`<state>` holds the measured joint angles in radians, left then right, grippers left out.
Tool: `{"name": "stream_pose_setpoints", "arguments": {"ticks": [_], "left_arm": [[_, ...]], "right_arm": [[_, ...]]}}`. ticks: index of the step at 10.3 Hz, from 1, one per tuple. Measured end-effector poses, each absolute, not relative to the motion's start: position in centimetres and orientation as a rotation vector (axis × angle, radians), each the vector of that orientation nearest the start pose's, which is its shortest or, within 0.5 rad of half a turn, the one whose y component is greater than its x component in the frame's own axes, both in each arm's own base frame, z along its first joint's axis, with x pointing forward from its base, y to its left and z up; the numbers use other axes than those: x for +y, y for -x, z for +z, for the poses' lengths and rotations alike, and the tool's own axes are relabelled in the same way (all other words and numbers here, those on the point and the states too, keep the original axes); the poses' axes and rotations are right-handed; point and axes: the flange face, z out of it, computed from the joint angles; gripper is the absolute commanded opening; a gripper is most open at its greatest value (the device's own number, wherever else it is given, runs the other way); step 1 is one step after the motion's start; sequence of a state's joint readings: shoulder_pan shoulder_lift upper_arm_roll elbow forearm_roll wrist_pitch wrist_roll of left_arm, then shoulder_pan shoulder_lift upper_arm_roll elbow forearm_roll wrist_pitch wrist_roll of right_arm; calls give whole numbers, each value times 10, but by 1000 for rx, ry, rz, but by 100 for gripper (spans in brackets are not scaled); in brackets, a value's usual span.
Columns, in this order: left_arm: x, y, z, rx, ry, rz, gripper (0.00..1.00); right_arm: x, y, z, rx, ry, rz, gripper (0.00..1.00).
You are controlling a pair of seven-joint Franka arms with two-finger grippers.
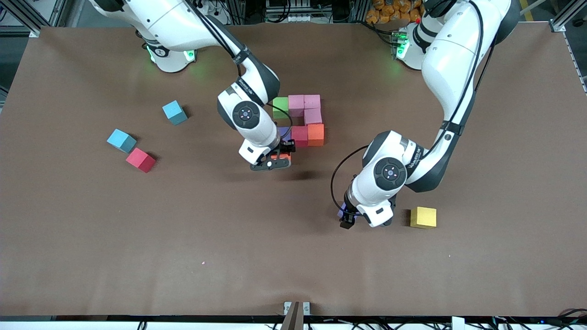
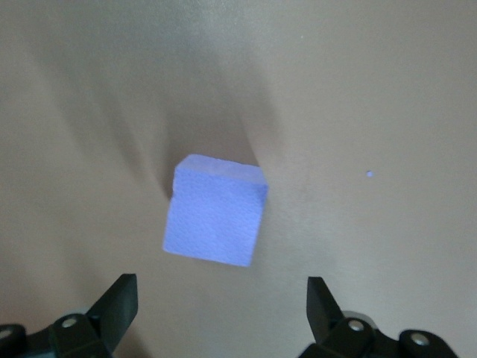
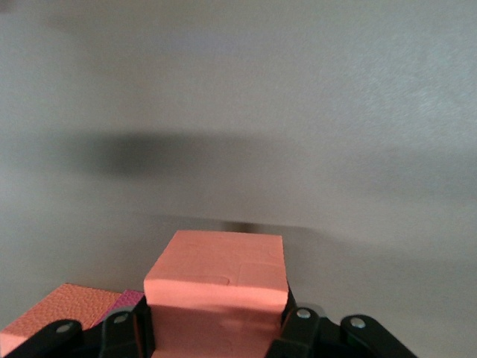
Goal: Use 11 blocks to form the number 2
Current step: 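Lower the orange cube with the right gripper while the left gripper reaches purple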
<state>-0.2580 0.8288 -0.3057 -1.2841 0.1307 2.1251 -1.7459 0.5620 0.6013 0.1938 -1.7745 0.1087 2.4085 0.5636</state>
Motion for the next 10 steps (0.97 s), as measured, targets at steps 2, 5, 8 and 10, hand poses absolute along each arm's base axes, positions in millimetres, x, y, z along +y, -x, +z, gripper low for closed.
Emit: {"name": "stream_pose_setpoints", "arguments": {"ticks": [2,5,8,10], "left_arm": [[-339,-665,262,-1713,2687,152,100],[-335,-666,257,-1665,2707,158,100],[-335,-667,258,-1617,2744,153,100],[-333,-669,255,-1577,2773,152,100]], "right_arm": [[452,-488,222,-120,2973,122,39],[457,-484,214,-113,2982,116,39],[456,-485,210,-116,2989,113,39],[455,-485,207,-115,2991,118,39]]}}
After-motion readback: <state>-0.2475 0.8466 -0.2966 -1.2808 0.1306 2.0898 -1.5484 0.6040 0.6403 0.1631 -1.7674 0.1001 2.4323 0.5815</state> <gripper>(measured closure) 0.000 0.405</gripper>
